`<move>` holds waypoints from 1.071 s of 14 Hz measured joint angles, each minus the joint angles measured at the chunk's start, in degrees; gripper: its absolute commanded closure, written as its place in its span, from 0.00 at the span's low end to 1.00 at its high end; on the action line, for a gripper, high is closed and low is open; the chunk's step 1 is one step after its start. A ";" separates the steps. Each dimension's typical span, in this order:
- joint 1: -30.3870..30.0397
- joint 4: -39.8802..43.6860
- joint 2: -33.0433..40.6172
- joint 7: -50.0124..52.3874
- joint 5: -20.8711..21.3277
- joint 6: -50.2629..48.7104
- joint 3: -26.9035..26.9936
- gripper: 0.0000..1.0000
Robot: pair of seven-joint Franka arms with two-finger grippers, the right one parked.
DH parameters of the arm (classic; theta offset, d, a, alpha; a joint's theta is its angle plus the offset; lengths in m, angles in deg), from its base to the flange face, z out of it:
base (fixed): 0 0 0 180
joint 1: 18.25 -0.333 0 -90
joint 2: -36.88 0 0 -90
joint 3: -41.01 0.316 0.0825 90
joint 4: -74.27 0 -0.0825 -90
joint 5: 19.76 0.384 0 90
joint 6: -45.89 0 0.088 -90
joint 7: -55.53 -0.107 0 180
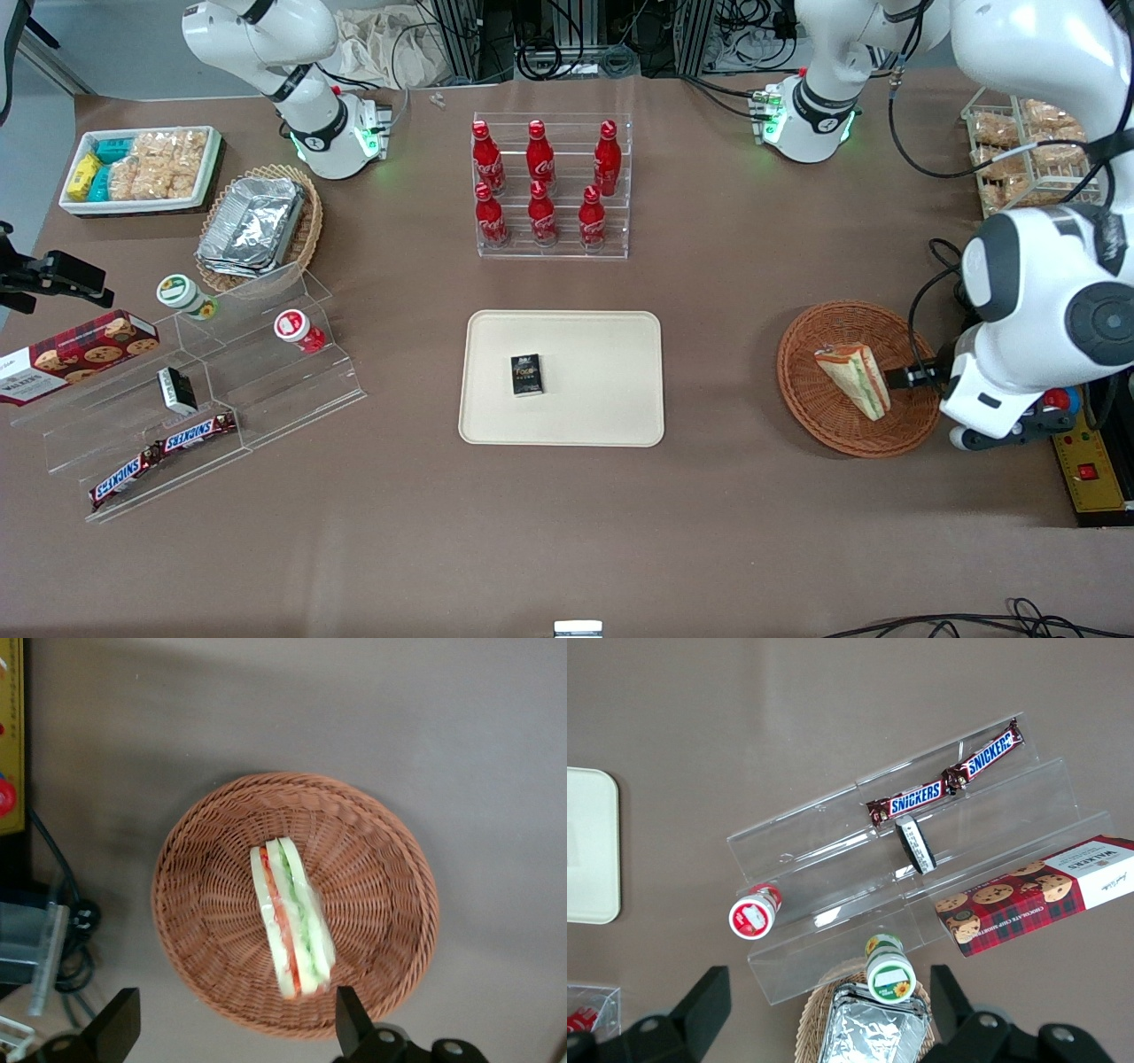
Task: Place sandwich from basket to tray
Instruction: 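Lower the open left gripper over the sandwich in the wicker basket, then close the left gripper on the wrapped sandwich's edge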
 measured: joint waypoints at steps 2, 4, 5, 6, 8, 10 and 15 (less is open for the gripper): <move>0.31 -2.34 -1.08 5.12 -0.10 2.77 -0.61 0.01; 0.90 -4.61 -1.53 7.79 -0.11 5.09 -0.91 0.01; 0.97 -5.74 -1.68 8.52 -0.18 6.22 -1.04 0.01; 0.98 -6.83 -1.85 9.06 -0.64 7.17 -1.13 0.01; 0.95 -9.05 -2.14 9.34 -2.51 9.02 -1.15 0.01; 0.88 -11.22 -2.21 9.46 -3.06 11.18 -1.14 0.01; 0.59 -14.54 -2.32 9.56 -3.25 13.77 -1.01 0.01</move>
